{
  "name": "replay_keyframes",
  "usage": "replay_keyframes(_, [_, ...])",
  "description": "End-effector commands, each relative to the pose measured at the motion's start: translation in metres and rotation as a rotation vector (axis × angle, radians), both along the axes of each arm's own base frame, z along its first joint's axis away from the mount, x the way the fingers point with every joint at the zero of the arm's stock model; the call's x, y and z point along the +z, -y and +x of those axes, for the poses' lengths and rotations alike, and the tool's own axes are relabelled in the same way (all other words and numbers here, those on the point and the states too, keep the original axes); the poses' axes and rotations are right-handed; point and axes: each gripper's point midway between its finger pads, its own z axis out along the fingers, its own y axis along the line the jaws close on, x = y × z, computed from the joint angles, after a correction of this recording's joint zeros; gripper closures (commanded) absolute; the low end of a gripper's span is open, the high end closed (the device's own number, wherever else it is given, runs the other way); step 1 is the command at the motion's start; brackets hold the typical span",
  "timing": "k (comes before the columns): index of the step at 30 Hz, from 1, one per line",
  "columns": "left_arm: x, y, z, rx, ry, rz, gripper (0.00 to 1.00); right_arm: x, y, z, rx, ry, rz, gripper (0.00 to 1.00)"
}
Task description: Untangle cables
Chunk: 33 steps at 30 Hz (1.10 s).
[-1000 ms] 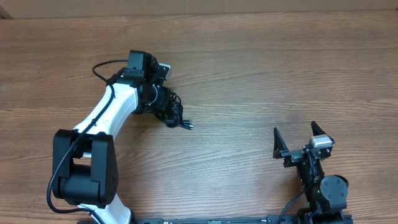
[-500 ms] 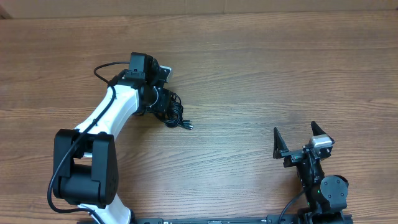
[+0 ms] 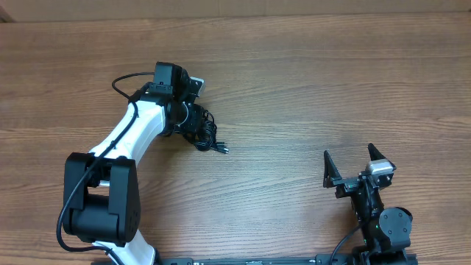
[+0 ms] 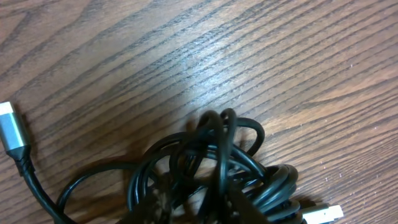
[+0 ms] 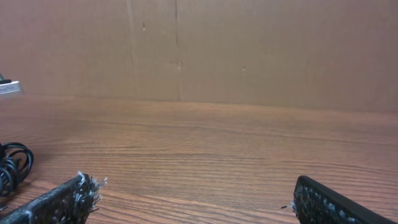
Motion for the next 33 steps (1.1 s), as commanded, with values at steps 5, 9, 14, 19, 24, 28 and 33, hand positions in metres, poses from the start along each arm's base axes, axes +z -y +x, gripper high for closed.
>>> replay_keyframes(5, [-0.004, 0.006, -0.002, -0.011, -0.009, -0.018, 0.80, -0.001, 0.002, 0.000, -0.013, 0.005, 0.003, 0.00])
replay_keyframes(9, [-0.004, 0.006, -0.002, -0.011, -0.009, -0.018, 0.90, -0.001, 0.002, 0.000, -0.013, 0.005, 0.003, 0.00])
replay_keyframes(14, [-0.004, 0.006, -0.002, -0.011, -0.009, -0.018, 0.96, -0.001, 0.002, 0.000, -0.013, 0.005, 0.003, 0.00])
replay_keyframes(19, [-0.004, 0.006, -0.002, -0.011, -0.010, -0.019, 0.96, -0.001, 0.002, 0.000, -0.013, 0.005, 0.003, 0.00])
replay_keyframes(24, [-0.005, 0.009, -0.010, -0.016, -0.046, -0.038, 0.96, -0.001, 0.002, 0.000, -0.013, 0.005, 0.003, 0.00])
replay_keyframes(28, [0.005, 0.007, -0.013, -0.013, -0.046, -0.038, 0.96, -0.001, 0.002, 0.000, -0.013, 0.005, 0.003, 0.00])
replay_keyframes(33, [0.047, 0.008, -0.008, 0.009, 0.034, -0.061, 0.96, -0.001, 0.002, 0.000, -0.013, 0.005, 0.003, 0.00])
